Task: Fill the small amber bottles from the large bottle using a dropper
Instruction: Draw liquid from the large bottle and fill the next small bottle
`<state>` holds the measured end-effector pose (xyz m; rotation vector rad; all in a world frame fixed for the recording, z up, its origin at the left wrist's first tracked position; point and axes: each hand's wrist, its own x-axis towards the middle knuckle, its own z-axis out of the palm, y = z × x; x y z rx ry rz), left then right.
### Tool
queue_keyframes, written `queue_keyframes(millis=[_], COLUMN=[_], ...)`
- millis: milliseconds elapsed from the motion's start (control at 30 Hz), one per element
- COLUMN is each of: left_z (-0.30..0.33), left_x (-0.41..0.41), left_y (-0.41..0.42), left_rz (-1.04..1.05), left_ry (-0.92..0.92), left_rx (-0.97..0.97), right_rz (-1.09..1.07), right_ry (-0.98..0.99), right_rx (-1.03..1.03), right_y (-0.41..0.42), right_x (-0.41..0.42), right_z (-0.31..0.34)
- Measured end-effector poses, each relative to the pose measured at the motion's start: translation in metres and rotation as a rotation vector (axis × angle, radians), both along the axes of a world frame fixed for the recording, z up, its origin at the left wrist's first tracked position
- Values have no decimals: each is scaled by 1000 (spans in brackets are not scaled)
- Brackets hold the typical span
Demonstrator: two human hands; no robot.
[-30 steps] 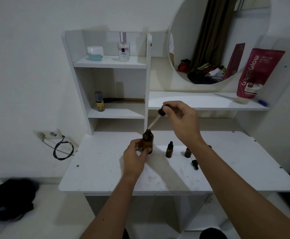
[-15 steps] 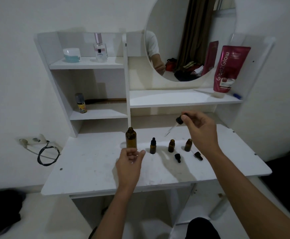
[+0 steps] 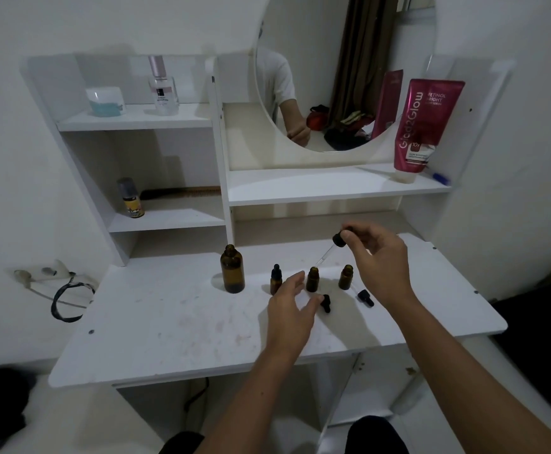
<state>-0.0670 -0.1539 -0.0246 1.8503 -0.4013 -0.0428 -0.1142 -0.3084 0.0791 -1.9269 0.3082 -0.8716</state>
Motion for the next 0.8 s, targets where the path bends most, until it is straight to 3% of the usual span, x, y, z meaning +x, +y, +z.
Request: queue_keyframes(millis=[800], left_z=[-3], left_x=[24], left_y=[-32], left_rz=[88], left_ry=[-117], left_rx=[77], right_rz=[103], right_ry=[67], right_rx=[-110], right_y=[-2], right_x=[16], right_z=[-9])
